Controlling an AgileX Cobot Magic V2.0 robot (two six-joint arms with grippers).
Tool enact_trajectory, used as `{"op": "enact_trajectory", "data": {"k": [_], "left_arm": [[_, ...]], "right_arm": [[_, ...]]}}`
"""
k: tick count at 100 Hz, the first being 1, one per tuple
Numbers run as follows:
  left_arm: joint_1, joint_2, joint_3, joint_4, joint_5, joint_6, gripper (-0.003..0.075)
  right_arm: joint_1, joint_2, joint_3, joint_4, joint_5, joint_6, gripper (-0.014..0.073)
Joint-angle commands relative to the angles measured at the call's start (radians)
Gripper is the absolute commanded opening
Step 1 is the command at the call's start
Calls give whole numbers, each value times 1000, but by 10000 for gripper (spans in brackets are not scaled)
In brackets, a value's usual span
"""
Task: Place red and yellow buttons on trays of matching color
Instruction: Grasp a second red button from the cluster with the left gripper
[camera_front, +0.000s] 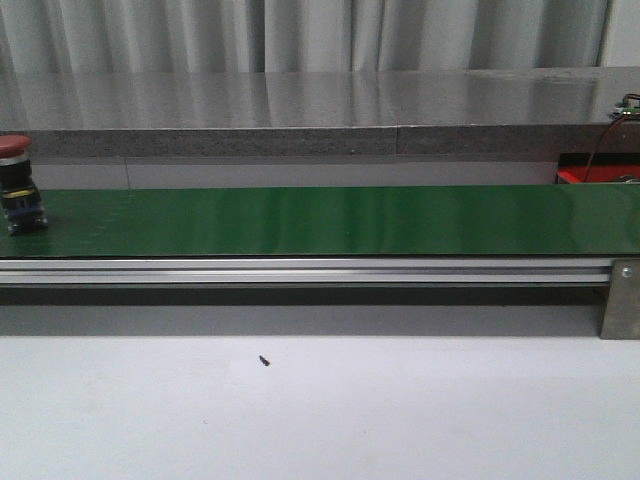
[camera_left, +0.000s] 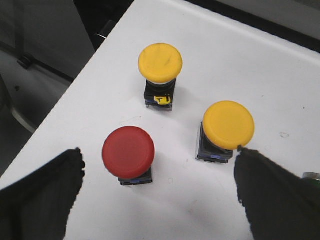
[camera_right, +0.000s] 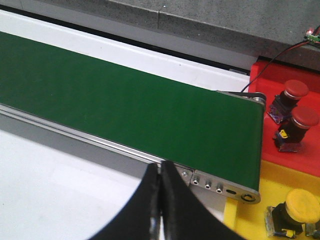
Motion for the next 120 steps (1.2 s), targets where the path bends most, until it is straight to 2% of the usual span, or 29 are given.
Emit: {"op": "enact_trajectory", "data": {"k": [1, 28, 120], "left_arm": [[1, -24, -56, 2, -34, -2, 599], [6, 14, -61, 35, -66, -2, 568], [24, 112, -126, 38, -76, -2, 568]], "right_arm": [[-1, 0, -24, 16, -66, -3, -96], [-1, 0, -24, 16, -66, -3, -96], [-1, 0, -24, 16, -67, -3, -96]]}}
